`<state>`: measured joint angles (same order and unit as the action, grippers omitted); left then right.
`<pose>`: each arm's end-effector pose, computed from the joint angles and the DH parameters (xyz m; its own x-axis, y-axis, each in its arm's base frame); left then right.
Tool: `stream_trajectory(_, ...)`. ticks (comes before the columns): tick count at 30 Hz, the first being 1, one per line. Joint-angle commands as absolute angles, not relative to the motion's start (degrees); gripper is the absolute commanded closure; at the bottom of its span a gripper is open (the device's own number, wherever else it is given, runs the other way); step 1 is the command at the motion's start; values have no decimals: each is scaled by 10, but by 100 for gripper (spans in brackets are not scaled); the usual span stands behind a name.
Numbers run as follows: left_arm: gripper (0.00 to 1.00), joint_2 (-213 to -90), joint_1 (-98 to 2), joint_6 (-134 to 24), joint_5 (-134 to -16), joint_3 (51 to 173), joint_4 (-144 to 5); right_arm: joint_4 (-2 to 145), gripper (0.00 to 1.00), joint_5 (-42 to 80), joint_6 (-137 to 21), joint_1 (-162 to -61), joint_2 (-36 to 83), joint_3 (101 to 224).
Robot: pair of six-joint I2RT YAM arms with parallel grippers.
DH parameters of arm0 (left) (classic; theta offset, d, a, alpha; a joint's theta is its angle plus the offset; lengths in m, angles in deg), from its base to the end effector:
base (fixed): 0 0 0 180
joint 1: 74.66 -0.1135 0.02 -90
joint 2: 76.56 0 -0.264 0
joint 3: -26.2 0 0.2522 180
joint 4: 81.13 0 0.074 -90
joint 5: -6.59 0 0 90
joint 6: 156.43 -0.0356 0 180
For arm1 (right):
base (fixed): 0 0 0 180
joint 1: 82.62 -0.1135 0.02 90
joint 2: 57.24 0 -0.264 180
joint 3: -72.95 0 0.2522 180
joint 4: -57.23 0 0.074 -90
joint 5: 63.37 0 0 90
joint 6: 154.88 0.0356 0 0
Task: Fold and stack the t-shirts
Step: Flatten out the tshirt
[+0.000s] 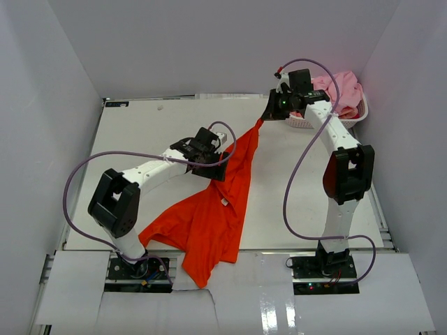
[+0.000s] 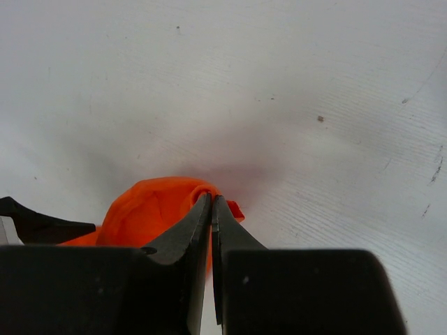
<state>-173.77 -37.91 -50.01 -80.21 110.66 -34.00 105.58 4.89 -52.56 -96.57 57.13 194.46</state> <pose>0.2825 -0.2135 0.2250 -0.8400 0.2750 -0.4677 0.3986 0.8976 -0.1882 0.4430 0.1236 0.3148 -0.7301 0.0228 -0.6829 -0.3465 0.8490 0.3989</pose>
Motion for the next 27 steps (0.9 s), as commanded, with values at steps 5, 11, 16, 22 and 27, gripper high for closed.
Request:
stream_trajectory(5,36,-1723,-382,-505,-778,1126,-351,1039,92,48,-539,-967,557,1946)
stream_trajectory(11,36,-1732,-383,-502,-784,1120,-349,1036,92,40,-539,-967,557,1944)
stream_trajectory(16,50,-1738,-389,-499,-781,1121,-348,1035,92,46,-540,-967,550,1941)
stream_trajectory(22,100,-1750,-405,-494,-764,1124,-346,1034,92,41,-540,-967,547,1939)
stream_trajectory(27,100,-1754,-410,-494,-758,1132,-344,1033,92,39,-540,-967,539,1936)
